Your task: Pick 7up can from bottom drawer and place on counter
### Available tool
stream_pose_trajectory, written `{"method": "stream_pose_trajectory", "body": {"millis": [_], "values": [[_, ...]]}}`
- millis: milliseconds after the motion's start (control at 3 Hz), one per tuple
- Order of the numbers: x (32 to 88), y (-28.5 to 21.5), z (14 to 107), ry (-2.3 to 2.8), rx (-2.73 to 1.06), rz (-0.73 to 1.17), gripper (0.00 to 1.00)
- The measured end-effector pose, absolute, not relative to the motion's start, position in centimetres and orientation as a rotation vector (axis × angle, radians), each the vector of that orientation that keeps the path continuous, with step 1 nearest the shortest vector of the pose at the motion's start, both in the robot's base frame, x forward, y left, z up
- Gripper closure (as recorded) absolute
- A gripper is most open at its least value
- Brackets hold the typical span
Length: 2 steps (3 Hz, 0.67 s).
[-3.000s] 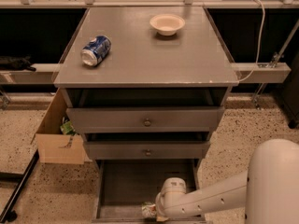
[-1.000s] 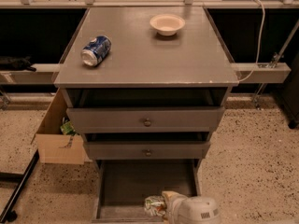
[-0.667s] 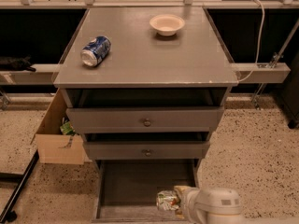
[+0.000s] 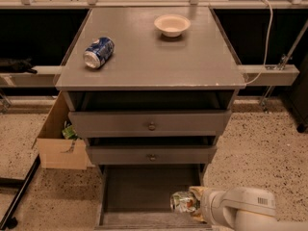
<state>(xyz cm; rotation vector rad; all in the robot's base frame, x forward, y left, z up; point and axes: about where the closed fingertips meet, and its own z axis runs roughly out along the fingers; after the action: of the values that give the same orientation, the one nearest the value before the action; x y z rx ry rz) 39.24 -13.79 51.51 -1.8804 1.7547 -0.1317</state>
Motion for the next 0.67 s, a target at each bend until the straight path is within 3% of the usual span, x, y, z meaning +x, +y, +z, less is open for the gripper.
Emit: {"method": "stream_pose_trajectory", "body": {"millis": [667], "values": [[40.2, -11.6, 54.0, 1.673, -1.919, -0.127, 1.00]]}}
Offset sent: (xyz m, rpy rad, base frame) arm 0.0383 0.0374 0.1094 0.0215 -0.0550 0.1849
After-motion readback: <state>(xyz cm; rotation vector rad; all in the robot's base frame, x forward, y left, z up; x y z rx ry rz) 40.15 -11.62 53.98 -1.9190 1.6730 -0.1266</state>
